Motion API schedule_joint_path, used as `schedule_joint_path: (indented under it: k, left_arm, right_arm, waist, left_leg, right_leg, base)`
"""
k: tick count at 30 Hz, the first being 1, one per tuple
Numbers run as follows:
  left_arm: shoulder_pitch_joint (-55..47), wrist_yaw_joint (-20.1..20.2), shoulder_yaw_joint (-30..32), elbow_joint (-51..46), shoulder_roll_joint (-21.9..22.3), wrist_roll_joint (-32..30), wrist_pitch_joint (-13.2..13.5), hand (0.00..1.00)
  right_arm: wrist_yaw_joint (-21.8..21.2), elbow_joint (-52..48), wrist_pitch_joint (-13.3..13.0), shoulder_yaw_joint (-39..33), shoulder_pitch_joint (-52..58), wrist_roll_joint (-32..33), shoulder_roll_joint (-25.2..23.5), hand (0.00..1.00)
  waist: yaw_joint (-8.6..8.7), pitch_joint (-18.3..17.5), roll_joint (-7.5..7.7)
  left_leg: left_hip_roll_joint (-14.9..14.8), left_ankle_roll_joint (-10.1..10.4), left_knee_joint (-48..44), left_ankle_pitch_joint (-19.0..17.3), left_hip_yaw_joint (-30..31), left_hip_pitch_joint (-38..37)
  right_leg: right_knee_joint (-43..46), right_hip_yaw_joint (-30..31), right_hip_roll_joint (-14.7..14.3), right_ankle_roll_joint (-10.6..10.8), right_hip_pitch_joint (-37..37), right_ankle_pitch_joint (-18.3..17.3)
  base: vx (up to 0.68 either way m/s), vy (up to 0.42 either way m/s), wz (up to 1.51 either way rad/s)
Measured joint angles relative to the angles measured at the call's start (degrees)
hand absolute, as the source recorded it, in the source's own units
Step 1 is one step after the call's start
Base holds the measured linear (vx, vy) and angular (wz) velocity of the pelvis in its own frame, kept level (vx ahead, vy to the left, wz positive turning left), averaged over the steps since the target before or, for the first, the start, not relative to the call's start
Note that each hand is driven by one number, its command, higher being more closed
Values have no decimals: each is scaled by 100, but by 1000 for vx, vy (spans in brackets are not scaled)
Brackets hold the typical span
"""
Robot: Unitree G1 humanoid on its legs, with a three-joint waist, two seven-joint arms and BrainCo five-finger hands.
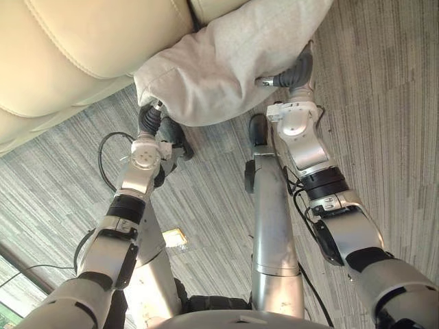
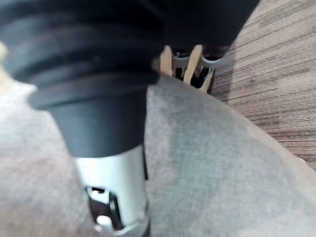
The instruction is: Pick up cushions and gather them together orderly.
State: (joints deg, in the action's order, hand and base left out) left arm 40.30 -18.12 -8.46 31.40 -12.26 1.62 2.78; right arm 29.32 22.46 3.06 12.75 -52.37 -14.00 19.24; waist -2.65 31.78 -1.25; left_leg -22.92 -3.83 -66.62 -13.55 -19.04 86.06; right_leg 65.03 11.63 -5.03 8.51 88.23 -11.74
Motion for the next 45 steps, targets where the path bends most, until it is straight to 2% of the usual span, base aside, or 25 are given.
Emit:
schedule_joint_path:
  k: [10,15,20,24,27,34,37,39,40,41,42,45]
  left_arm:
    - [-90,-161,-405,-366,11,-71,-184,100]
    - [-103,-297,-409,-420,18,-70,-208,100]
    - [-139,-384,-389,-661,19,-66,-224,100]
    - [-113,-469,-284,-841,53,-58,-227,100]
    - [-136,-540,-216,-1000,65,-58,-228,100]
    - [-401,-564,198,-1797,256,-59,-220,100]
    - [-764,-560,296,-2000,432,-47,-210,100]
    - [-1170,-559,391,-2225,727,63,-208,100]
    - [-1284,-558,393,-2273,794,66,-208,100]
    - [-1659,-551,385,-2389,954,102,-191,100]
    - [-1978,-535,384,-2436,1096,157,-125,100]
    - [-2536,-494,377,-2693,1208,267,-72,100]
  right_arm:
    - [66,-593,215,454,1,-419,59,100]
    - [123,-866,227,517,-28,-575,344,100]
    - [117,-1047,221,515,-15,-638,377,100]
    - [93,-1047,189,398,102,-369,255,100]
    - [82,-1047,116,28,481,69,-163,100]
    - [78,-1382,-42,-340,1413,586,-763,100]
    - [41,-1724,-112,-463,1873,724,-1030,100]
    - [-73,-1996,-312,-490,2310,849,-1112,100]
    - [-92,-2040,-331,-504,2415,896,-1150,100]
    - [-160,-2100,-417,-503,2768,957,-1248,100]
    - [-246,-2161,-521,-502,3131,987,-1297,100]
    - [-529,-2210,-733,-492,3772,1079,-1383,100]
  waist:
    - [110,3,6]
    - [114,4,6]
    - [122,3,6]
    - [152,3,6]
    - [150,3,7]
    - [208,-3,11]
    - [236,-21,17]
    - [253,-35,20]
    - [254,-36,19]
    - [254,-318,29]
    - [251,-767,27]
    - [254,-1012,58]
  left_leg:
    - [-1,11,-23,4,7,18]
    - [-28,38,-43,20,45,18]
    - [-41,74,-36,43,157,17]
    - [17,98,92,129,188,-44]
    - [60,126,304,232,186,-278]
    - [188,211,874,381,190,-1139]
    - [248,276,1169,426,192,-1845]
    - [352,295,1431,432,195,-2528]
    - [366,296,1503,427,187,-2730]
    - [443,307,1705,411,200,-3025]
    - [502,334,1853,425,190,-3068]
    - [649,388,2245,423,182,-3964]
  right_leg:
    - [17,-8,8,2,25,-3]
    - [16,-60,4,-40,17,24]
    - [-7,-170,8,-76,-48,38]
    - [-61,-273,99,-96,-114,31]
    - [-215,-324,133,-173,-342,79]
    - [-744,-492,261,-256,-1242,139]
    - [-1052,-582,309,-312,-1988,151]
    - [-1312,-664,384,-377,-2707,129]
    - [-1395,-674,391,-389,-2919,120]
    - [-1613,-736,457,-426,-3244,73]
    - [-1766,-819,542,-433,-3308,55]
    - [-2192,-946,677,-470,-4255,51]
  base:
    - [-45,31,0]
    - [-43,32,-3]
    - [-37,28,-1]
    - [-52,26,12]
    - [-43,19,9]
    - [-21,13,6]
    - [30,-7,9]
    - [71,-35,17]
    - [91,-45,18]
    - [97,-31,15]
    - [109,-14,19]
    - [180,19,17]
